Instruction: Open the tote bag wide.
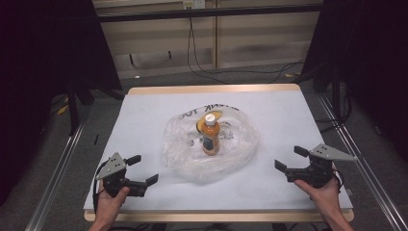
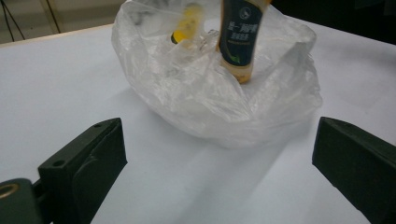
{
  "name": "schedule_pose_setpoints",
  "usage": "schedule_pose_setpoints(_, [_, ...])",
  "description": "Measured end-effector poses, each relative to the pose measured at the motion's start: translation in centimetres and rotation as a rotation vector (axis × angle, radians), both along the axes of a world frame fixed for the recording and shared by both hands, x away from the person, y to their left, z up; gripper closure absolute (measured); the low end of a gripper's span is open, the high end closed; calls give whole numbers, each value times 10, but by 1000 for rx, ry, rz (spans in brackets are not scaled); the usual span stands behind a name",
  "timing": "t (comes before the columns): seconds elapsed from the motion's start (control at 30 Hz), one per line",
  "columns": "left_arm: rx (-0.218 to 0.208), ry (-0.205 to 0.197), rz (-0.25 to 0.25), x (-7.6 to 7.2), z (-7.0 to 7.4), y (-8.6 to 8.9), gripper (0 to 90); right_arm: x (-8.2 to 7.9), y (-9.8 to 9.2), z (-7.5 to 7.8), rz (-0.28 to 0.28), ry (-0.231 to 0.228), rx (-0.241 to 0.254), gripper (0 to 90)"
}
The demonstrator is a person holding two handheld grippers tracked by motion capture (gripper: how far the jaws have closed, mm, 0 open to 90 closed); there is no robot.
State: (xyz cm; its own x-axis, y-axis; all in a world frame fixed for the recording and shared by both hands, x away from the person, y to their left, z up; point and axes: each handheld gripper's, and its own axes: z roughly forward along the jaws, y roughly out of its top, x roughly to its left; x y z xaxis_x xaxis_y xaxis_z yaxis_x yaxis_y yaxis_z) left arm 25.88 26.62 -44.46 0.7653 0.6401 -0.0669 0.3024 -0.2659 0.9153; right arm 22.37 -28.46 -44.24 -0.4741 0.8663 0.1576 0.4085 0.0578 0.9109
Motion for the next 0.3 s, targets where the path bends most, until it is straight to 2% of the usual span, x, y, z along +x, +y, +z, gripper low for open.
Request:
schedule_pose_setpoints(0.07, [-12,12,9,-1,0,2,27,-2,0,0,-5,-7,-8,47])
schedule_pose_setpoints(0.17, [37,-14,61,0,-1,5,31,-1,0,-2,-8,-7,-21,48])
schedule_pose_setpoints(0.23, [15,-5,72,3,-3,7,31,0,0,-2,-4,-7,-28,54])
schedule_pose_setpoints(0.3, [23,1,70,5,-4,7,32,2,1,-4,-4,-7,-43,53])
